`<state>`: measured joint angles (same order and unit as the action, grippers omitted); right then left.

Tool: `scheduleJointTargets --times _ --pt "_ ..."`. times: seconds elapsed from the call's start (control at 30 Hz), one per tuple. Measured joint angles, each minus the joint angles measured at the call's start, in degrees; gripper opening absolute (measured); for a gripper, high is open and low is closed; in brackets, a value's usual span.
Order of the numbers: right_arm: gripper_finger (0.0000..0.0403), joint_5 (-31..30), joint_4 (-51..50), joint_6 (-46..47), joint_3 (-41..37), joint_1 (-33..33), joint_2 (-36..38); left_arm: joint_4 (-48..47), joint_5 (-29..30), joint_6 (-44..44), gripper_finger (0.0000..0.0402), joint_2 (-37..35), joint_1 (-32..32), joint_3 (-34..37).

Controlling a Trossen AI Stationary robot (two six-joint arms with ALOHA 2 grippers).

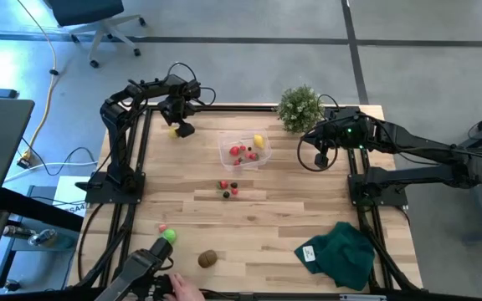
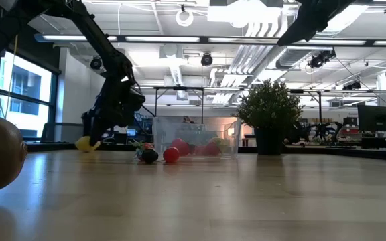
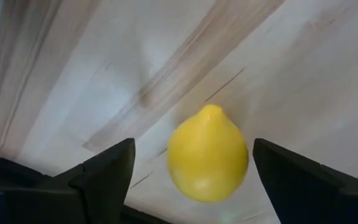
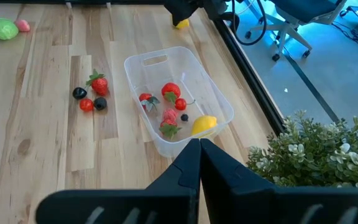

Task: Pick and placing Produce into tupperware
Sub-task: Put the yellow lemon into the transparent bin

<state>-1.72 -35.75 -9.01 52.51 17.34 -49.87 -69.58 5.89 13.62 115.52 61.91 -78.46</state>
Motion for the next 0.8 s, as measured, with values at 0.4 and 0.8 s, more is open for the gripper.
scheduleJointTargets --times 0.4,0.8 --pt "0.0 0.0 0.0 0.0 0.0 0.0 0.0 1.2 -0.9 -0.8 0.026 0.0 0.0 1.9" --pt "0.0 0.0 0.0 0.0 0.0 0.0 0.0 1.8 -1.2 -1.5 0.0212 0.0 0.0 1.9"
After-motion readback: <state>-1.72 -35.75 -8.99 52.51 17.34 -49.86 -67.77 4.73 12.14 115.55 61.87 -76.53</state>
